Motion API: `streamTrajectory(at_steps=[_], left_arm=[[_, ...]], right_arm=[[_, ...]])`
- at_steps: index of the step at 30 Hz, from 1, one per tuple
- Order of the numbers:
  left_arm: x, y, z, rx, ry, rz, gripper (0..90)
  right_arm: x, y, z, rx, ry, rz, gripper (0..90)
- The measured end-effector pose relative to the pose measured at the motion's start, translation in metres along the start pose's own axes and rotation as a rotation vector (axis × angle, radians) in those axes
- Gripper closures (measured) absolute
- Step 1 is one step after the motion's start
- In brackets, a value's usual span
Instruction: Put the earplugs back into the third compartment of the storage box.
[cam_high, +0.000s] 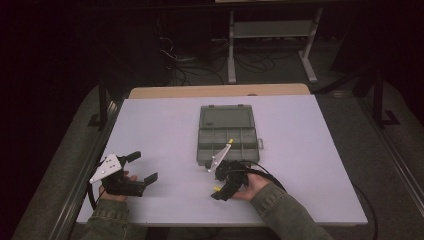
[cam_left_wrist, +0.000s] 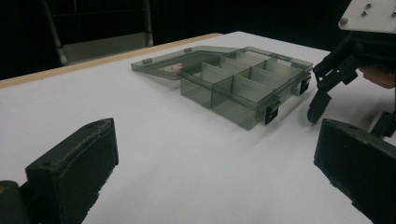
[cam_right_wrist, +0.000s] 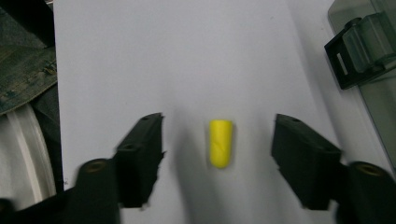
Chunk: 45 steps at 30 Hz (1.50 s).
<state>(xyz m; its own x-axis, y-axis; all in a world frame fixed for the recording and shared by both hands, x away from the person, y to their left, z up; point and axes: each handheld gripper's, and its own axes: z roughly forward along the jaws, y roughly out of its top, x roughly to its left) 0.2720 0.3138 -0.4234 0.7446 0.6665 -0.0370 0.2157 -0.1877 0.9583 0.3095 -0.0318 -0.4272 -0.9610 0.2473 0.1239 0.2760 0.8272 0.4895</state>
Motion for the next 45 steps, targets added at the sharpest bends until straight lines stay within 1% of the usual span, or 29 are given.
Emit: streamTrajectory(at_steps=[2, 3, 4, 7, 10, 12, 13, 15, 17, 21, 28, 29, 31, 33, 36, 37, 38, 43, 45], left_arm=[[0.000, 0.000, 0.000, 0.001, 0.000, 0.001, 0.0], [0.000, 0.000, 0.000, 0.001, 0.000, 0.002, 0.0], [0.000, 0.000, 0.000, 0.002, -0.001, 0.002, 0.0], [0.000, 0.000, 0.000, 0.003, 0.000, 0.002, 0.0], [0.000, 0.000, 0.000, 0.003, 0.000, 0.002, 0.0], [0.000, 0.000, 0.000, 0.003, 0.002, 0.002, 0.0], [0.000, 0.000, 0.000, 0.002, 0.001, 0.001, 0.0], [0.000, 0.000, 0.000, 0.002, 0.001, 0.001, 0.0], [0.000, 0.000, 0.000, 0.003, 0.001, 0.002, 0.0], [0.000, 0.000, 0.000, 0.002, 0.001, 0.001, 0.0], [0.000, 0.000, 0.001, 0.003, 0.001, 0.000, 0.0], [0.000, 0.000, 0.000, 0.003, 0.001, 0.000, 0.0], [0.000, 0.000, 0.000, 0.004, 0.002, 0.000, 0.0], [0.000, 0.000, 0.000, 0.003, 0.005, -0.001, 0.0], [0.000, -0.001, 0.000, 0.004, 0.007, 0.001, 0.0], [0.000, -0.001, -0.001, 0.004, 0.007, 0.001, 0.0], [0.000, -0.001, -0.001, 0.004, 0.007, -0.001, 0.0], [0.000, -0.001, -0.001, 0.004, 0.010, -0.002, 0.0], [0.000, -0.001, -0.001, 0.004, 0.009, -0.003, 0.0]], right_arm=[[0.000, 0.000, 0.000, 0.009, 0.003, -0.002, 45.7], [0.000, 0.000, 0.001, 0.011, -0.004, -0.006, 49.0], [0.000, 0.000, 0.000, 0.006, -0.012, -0.012, 52.7], [0.001, 0.000, 0.000, -0.001, -0.018, -0.010, 61.8], [0.001, -0.001, 0.001, 0.010, -0.015, -0.017, 68.2], [0.001, -0.001, 0.001, 0.012, -0.022, -0.022, 73.0], [0.001, -0.001, 0.001, 0.013, -0.016, -0.023, 75.0], [0.002, -0.001, 0.001, 0.016, -0.021, -0.023, 77.3], [0.002, -0.001, 0.000, 0.015, -0.013, -0.020, 77.8], [0.003, 0.000, -0.004, -0.003, -0.005, -0.019, 78.2], [0.000, 0.002, -0.022, -0.052, -0.002, -0.005, 78.2], [-0.001, 0.003, -0.027, -0.063, -0.005, -0.001, 78.2], [-0.002, 0.003, -0.029, -0.070, -0.010, -0.009, 78.2], [-0.004, 0.004, -0.036, -0.079, -0.021, -0.002, 78.2], [-0.005, 0.005, -0.040, -0.086, -0.024, -0.002, 78.2], [-0.007, 0.006, -0.045, -0.089, -0.031, -0.002, 78.2], [-0.007, 0.006, -0.045, -0.089, -0.031, -0.002, 78.2], [-0.012, 0.012, -0.059, -0.115, -0.036, -0.002, 78.2], [-0.014, 0.014, -0.064, -0.120, -0.047, 0.001, 78.2]])
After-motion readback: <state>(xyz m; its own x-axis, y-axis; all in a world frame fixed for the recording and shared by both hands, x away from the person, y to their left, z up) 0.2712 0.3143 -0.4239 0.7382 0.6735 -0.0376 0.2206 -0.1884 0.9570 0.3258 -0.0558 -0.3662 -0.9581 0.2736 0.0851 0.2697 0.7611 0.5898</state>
